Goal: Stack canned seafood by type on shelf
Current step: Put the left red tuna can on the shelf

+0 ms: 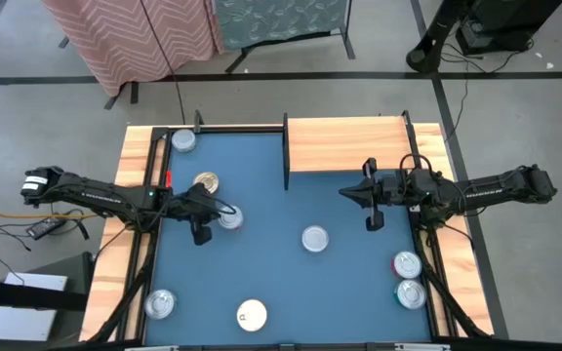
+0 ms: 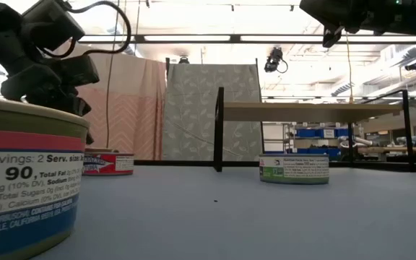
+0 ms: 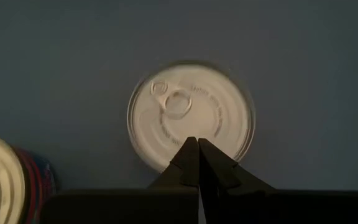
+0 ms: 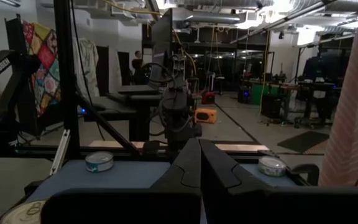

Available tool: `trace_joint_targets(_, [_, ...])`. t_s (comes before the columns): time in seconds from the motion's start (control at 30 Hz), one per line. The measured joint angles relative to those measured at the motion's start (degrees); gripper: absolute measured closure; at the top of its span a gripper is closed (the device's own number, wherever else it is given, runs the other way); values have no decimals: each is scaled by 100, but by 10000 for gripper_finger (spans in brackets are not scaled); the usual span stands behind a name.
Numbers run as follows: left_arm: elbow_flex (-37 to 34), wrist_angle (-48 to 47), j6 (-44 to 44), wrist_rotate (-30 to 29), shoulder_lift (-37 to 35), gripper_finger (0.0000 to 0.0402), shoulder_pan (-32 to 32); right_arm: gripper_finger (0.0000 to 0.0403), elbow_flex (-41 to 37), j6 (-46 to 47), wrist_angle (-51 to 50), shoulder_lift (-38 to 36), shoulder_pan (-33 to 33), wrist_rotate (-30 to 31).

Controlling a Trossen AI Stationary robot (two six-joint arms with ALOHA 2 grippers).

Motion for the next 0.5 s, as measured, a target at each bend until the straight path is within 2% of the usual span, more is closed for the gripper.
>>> trace_joint_targets(0.5, [-27,-69,-48,-150,49,401,0,399,0,10,49,-2,0,-45])
